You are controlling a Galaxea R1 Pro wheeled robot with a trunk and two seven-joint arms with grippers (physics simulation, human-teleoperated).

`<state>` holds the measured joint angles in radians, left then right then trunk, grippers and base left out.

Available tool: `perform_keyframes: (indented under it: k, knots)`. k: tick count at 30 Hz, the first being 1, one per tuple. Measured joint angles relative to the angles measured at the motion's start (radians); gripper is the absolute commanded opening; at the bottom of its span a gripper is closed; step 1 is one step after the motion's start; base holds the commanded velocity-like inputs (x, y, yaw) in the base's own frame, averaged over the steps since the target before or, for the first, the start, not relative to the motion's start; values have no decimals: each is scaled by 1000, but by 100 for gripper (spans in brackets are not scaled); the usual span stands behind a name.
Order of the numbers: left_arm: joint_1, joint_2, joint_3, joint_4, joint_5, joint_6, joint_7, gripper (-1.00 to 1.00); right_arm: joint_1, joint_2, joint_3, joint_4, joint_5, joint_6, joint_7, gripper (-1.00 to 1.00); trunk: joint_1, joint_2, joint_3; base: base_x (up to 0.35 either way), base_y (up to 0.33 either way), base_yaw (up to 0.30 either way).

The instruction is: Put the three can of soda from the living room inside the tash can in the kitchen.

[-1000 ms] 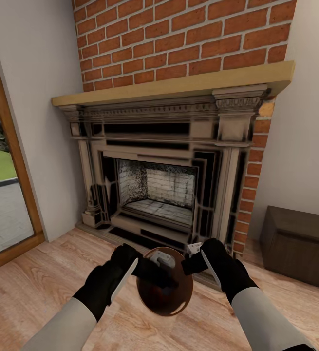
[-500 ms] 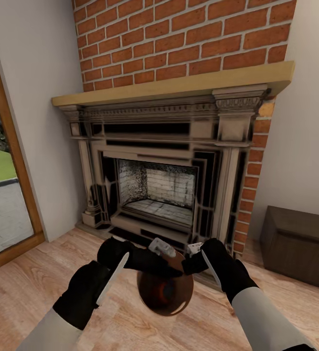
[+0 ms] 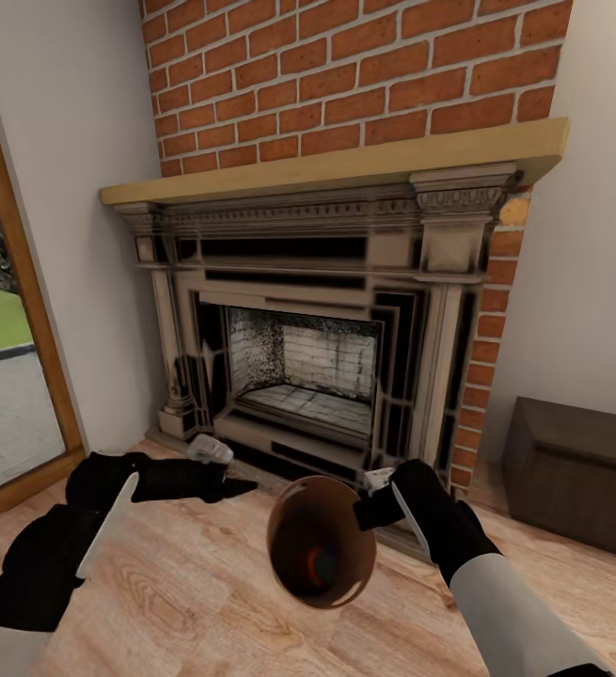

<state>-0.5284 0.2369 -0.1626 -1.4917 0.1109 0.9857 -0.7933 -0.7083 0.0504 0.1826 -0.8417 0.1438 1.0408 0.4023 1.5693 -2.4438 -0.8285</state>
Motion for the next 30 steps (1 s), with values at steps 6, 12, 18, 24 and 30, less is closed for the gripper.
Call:
perform_keyframes:
  k: [6,12,18,24,30]
  knots:
    - [65,29,215,21,0,-158,-16,100,1,-16,-6,0,-5,-1,2,-100,0,0,0,0,0,0]
    - [135,23,328,93,-4,-327,-11,100,4,-63,-8,-2,-22,-6,5,-100,0,0,0,0,0,0]
    - [156,21,351,362,-12,-564,11,100,10,-154,-41,-6,9,-27,11,-100,0,0,0,0,0,0]
    - [157,21,357,561,-16,-669,63,100,24,-179,-152,-11,-12,-117,8,-100,0,0,0,0,0,0]
    - [157,19,354,660,-19,-741,258,100,53,-193,-178,-9,-22,-224,5,-100,0,0,0,0,0,0]
